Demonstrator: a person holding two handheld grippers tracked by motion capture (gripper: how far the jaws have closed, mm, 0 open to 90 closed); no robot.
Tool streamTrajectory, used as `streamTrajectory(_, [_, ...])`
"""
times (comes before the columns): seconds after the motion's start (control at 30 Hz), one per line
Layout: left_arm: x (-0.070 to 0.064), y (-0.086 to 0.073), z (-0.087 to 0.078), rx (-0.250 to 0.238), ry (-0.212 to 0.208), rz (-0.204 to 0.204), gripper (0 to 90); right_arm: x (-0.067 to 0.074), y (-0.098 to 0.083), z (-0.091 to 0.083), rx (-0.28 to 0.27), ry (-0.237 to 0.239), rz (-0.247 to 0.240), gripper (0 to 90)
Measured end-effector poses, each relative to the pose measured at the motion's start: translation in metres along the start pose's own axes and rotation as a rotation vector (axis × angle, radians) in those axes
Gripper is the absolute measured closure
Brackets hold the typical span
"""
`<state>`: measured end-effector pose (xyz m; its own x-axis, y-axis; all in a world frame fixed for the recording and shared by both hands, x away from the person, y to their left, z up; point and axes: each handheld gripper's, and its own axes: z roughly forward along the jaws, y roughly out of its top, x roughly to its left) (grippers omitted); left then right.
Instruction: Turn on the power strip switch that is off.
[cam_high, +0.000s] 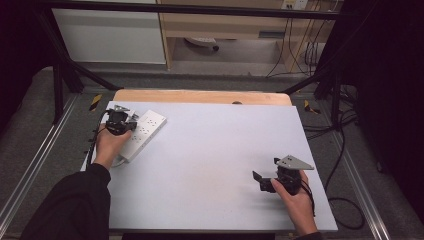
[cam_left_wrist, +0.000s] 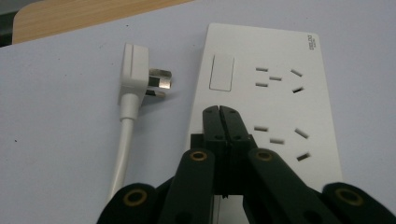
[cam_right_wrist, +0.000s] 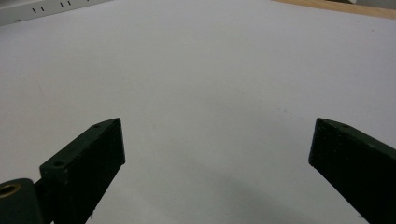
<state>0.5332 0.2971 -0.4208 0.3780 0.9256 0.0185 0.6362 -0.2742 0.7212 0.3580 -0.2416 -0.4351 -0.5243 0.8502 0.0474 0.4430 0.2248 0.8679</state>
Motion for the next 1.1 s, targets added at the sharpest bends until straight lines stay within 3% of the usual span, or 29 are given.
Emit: streamTrajectory(1.1, [0.0012,-0.0013,-0.0024,0.005,-0.006,-0.013,90.0,-0.0004,-0.0003,-0.0002,0.001,0.001,0.000,4.1])
